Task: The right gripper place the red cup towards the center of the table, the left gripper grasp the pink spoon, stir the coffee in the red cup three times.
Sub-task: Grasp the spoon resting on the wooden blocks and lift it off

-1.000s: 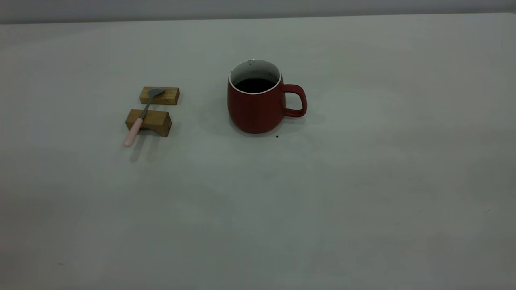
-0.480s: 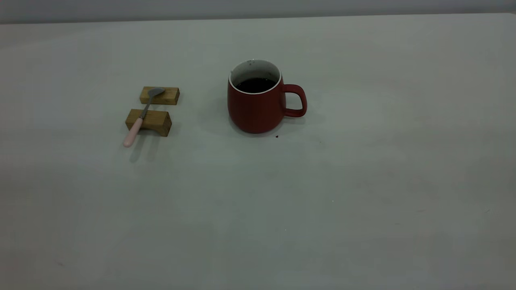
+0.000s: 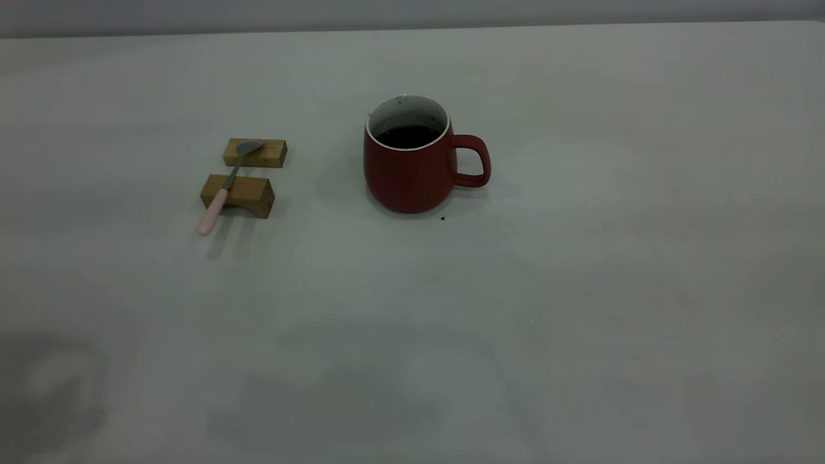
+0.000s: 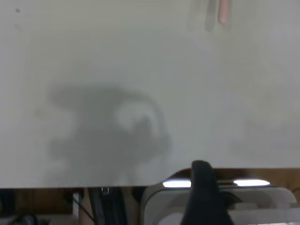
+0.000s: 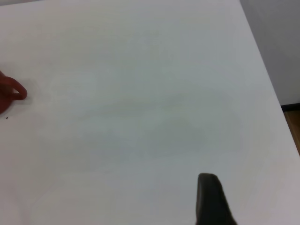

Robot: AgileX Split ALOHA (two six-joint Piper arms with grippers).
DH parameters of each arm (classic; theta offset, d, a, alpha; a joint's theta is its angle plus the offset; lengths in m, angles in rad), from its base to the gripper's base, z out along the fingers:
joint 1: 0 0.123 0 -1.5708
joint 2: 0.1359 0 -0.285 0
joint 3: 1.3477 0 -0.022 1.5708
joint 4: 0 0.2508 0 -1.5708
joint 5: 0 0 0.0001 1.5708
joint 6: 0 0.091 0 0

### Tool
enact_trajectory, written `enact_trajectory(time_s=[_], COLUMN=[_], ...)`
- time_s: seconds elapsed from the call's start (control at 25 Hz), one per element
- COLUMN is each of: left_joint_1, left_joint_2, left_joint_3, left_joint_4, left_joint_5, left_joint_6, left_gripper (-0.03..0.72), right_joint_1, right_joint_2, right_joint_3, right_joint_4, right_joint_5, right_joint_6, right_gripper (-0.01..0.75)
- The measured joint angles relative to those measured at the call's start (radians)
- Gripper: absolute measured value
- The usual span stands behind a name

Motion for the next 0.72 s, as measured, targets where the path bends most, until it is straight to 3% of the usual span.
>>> enact_trajectory(time_s=[0.44, 0.72], left_joint_1=[-0.005, -0.107], left_joint_2=[0.579, 0.841], left_joint_3=[-0.183, -0.349], left_joint_4=[-0.003, -0.006], left_joint_5=[-0.247, -0.309], left_joint_6=[0.023, 0.020], left_gripper=[0.573, 0.573], right_joint_1=[0.000, 0.000], right_joint_2=[0.000, 0.000], right_joint_3=[0.000, 0.000], right_joint_4=[0.000, 0.000], right_joint_5=[0.000, 0.000], right_joint_6=[0.000, 0.000], right_gripper=[0.479, 0.478])
